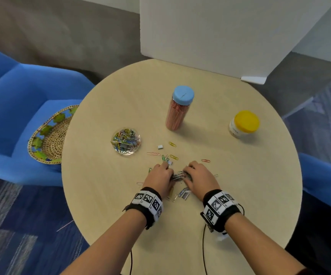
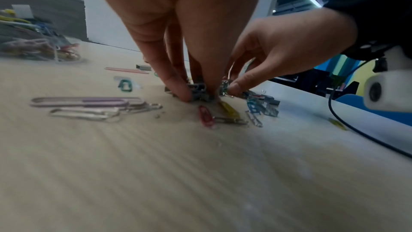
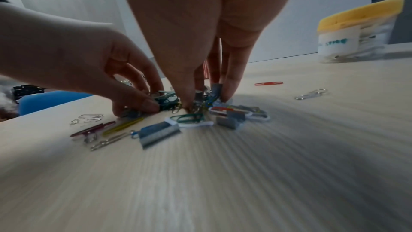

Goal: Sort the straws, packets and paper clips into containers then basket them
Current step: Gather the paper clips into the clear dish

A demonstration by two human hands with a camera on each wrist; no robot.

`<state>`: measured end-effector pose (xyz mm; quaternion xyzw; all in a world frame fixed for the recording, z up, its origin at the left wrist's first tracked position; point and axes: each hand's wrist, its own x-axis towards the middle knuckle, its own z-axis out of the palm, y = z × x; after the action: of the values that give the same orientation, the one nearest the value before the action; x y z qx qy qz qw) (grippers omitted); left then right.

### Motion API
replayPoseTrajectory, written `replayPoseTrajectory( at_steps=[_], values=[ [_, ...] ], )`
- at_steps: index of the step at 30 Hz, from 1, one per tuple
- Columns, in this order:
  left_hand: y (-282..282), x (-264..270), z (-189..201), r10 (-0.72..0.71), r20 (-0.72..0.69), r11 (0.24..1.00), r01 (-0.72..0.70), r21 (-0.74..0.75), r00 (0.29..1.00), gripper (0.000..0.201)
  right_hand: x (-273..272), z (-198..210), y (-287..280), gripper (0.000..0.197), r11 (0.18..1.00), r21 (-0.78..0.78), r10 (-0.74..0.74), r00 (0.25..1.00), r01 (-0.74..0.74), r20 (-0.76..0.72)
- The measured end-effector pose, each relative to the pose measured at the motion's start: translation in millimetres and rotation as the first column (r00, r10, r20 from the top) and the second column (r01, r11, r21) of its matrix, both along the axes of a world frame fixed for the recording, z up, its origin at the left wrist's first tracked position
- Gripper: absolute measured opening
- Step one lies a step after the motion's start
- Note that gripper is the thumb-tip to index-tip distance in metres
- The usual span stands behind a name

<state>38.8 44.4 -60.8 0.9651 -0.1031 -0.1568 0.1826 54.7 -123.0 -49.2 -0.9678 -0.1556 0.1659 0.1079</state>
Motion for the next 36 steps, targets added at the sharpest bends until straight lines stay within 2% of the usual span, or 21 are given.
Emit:
replayPoseTrajectory(
  at_steps=[5,12,15,17,19,21,23,25,27,30,33,36],
  values=[
    [-1.1,9.2,9.6,0.041,-0.017,0.998,-0.042,-0.047,0.999,0.022,-6.2,-2.9,4.3,0.021,0.999,0.003,-0.046,0.998,0.046,0.035],
    [13.9,14.4,15.1,0.170,-0.073,0.982,-0.175,-0.068,0.983,0.019,2.0,4.4,13.9,0.022,0.995,-0.051,-0.088,0.996,0.087,-0.009],
    [19.1,13.6,17.1,0.167,-0.066,0.982,-0.172,-0.075,0.984,0.021,9.7,7.7,9.0,0.026,0.971,0.058,-0.227,0.970,0.232,-0.083],
    [19.1,9.8,19.3,0.126,-0.031,0.990,-0.128,-0.065,0.992,0.027,13.1,9.9,2.6,0.022,0.906,0.185,-0.358,0.922,0.381,-0.145],
    [15.9,3.1,20.0,0.033,-0.015,0.999,-0.033,-0.004,0.999,0.044,15.1,13.8,-5.1,0.015,0.790,0.314,-0.473,0.849,0.527,-0.236],
    [12.1,-4.5,17.4,-0.050,-0.063,0.995,0.054,0.079,0.997,0.071,16.7,19.3,-12.0,0.017,0.670,0.403,-0.531,0.782,0.623,-0.325],
    [9.3,-9.6,14.3,-0.081,-0.115,0.987,0.096,0.131,0.990,0.084,19.7,24.4,-17.4,0.018,0.565,0.470,-0.552,0.735,0.678,-0.395],
    [7.7,-10.7,8.9,-0.062,-0.097,0.990,0.074,0.121,0.993,0.069,22.2,29.1,-20.6,0.018,0.488,0.510,-0.555,0.703,0.708,-0.445],
    [6.9,-10.0,0.8,-0.060,-0.012,0.994,0.061,0.089,0.998,0.048,23.3,32.9,-21.6,0.017,0.466,0.531,-0.542,0.703,0.708,-0.461],
    [9.3,-7.9,-12.0,-0.096,0.043,0.995,0.094,0.046,0.994,0.038,22.5,35.6,-17.4,0.018,0.456,0.553,-0.510,0.714,0.698,-0.480],
    [11.5,-4.7,-17.8,-0.086,0.086,0.996,0.085,0.019,0.993,0.027,22.3,34.0,-11.7,0.018,0.479,0.557,-0.489,0.733,0.679,-0.473],
    [12.5,-1.9,-18.6,-0.079,0.108,0.997,0.082,-0.017,0.991,0.024,23.4,31.7,-11.7,0.017,0.484,0.546,-0.477,0.729,0.684,-0.491]
  ],
)
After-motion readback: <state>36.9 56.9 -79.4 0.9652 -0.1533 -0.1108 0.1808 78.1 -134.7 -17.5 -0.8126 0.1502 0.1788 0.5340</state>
